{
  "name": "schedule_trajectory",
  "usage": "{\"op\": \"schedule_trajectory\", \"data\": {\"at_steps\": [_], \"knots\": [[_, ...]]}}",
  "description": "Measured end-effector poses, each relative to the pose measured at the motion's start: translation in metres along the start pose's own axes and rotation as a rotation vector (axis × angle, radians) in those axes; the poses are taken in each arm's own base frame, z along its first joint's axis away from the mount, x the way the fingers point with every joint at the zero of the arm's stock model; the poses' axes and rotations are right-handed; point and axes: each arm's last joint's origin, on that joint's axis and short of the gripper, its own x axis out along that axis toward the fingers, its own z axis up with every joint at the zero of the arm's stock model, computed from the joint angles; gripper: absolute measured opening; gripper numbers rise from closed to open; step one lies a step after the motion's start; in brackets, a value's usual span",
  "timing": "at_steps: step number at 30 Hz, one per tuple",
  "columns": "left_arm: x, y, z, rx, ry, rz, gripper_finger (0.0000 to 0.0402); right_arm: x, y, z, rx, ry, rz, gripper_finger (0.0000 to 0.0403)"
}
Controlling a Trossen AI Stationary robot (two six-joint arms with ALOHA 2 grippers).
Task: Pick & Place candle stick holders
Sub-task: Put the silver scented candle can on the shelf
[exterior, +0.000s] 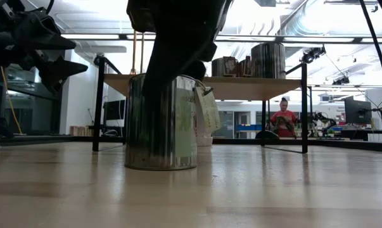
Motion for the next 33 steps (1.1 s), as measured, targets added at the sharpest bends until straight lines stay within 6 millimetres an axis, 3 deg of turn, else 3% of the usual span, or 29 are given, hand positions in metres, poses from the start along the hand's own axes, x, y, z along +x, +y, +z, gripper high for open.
{"op": "schedule_trajectory", "data": {"at_steps": [18,29,33], "knots": [[0.0,0.0,0.0,0.0,0.0,0.0,0.0246,-0.005,0.0,-0.003,0.027,0.03,-0.015,0.0351],[0.0,0.0,0.0,0.0,0.0,-0.001,0.0246,-0.04,-0.003,-0.003,0.226,0.057,-0.055,0.0351],[0.0,0.0,0.0,0.0,0.0,-0.001,0.0246,-0.061,-0.008,-0.001,0.342,0.042,-0.053,0.0351]]}}
